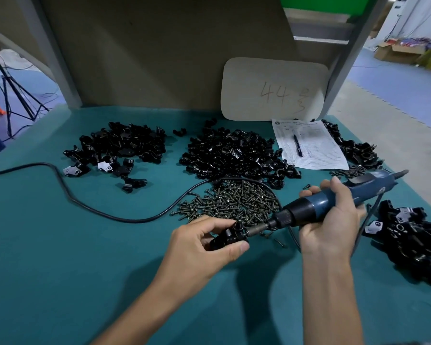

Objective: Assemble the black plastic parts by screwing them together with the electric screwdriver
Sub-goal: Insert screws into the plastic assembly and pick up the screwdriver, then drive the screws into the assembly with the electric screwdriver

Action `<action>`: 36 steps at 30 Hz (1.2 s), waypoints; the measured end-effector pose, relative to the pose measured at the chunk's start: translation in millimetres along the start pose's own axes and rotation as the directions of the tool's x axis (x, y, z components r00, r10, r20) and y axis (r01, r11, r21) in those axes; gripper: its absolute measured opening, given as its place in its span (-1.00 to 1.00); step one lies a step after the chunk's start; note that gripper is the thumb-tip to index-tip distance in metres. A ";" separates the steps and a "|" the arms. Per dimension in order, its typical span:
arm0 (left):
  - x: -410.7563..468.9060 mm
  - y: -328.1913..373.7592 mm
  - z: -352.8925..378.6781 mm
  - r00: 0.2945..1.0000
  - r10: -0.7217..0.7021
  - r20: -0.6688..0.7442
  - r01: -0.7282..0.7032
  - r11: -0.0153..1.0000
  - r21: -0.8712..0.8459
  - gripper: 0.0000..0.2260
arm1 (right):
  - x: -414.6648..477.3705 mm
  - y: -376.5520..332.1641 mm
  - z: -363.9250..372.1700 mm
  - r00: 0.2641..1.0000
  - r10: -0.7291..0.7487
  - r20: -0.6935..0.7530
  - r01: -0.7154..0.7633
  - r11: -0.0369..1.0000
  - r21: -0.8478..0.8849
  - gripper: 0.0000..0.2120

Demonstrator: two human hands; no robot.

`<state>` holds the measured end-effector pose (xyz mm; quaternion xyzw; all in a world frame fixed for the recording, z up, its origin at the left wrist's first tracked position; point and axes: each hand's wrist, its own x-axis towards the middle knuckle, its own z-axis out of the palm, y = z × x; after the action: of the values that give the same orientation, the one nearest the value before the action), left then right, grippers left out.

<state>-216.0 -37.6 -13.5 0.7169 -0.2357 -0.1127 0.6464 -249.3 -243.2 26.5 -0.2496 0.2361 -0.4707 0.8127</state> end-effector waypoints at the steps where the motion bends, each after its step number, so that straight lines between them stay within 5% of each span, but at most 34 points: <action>1: -0.2 -0.5 0.1 1.000 0.002 0.002 -0.002 1.000 0.005 -0.67 | 0.7 -0.3 -0.4 1.000 0.003 -0.002 -0.003 1.000 0.014 -0.36; 9: 0.2 -2.3 1.5 1.000 -0.010 -0.012 0.010 1.000 -0.013 -0.66 | -0.2 -0.8 0.1 0.998 0.034 -0.044 -0.031 0.998 0.051 -0.58; 16: -1.6 -2.9 -6.4 1.000 -0.021 0.008 0.021 1.000 0.019 -0.65 | 11.6 -10.2 -8.5 0.995 0.012 -0.102 -0.014 1.000 -0.015 -0.55; 19: -0.3 -2.4 -17.1 0.999 -0.041 -0.024 0.042 0.999 0.031 -0.68 | 36.7 -29.6 -23.2 0.995 -0.016 -0.099 -0.011 0.964 -0.265 -0.55; 21: 2.9 -0.4 -22.1 0.999 -0.035 -0.037 0.036 0.999 0.032 -0.66 | 49.8 -31.6 -39.7 0.999 -0.030 -0.029 0.006 0.784 -0.621 -0.56; 23: 6.6 3.1 -22.1 0.999 -0.017 -0.027 0.018 0.999 0.043 -0.64 | 60.6 -25.0 -58.6 0.997 -0.066 0.034 0.060 0.462 -0.885 -0.60; 27: 10.0 7.1 -18.8 1.000 -0.005 -0.024 0.007 0.998 0.056 -0.63 | 73.0 -8.9 -79.1 0.995 -0.077 0.064 0.066 0.033 -0.997 -0.65; 30: 7.7 13.9 -18.5 0.999 0.032 0.003 -0.032 0.993 0.110 -0.62 | 69.6 0.3 -82.7 0.990 -0.071 0.119 0.101 -0.215 -0.971 -0.35; 32: 7.1 19.9 -17.9 0.998 0.062 0.010 -0.063 0.988 0.138 -0.62 | 45.9 -2.1 -68.0 0.951 -0.072 0.302 0.291 -0.126 -0.948 -0.34; 34: 7.8 26.6 -16.0 0.995 0.098 0.015 -0.099 0.984 0.145 -0.62 | 6.6 -7.1 -47.9 0.874 0.153 0.462 0.399 0.318 -0.860 -0.57; 36: 8.7 33.4 -13.8 0.988 0.155 0.013 -0.155 0.975 0.158 -0.63 | -31.4 -8.4 -34.9 0.724 0.360 0.588 0.227 0.680 -0.697 -0.57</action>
<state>-208.5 -31.6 22.3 0.7455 -0.2992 -0.0429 0.5941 -290.4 -225.5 9.8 -0.6971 0.0951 -0.1765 0.6884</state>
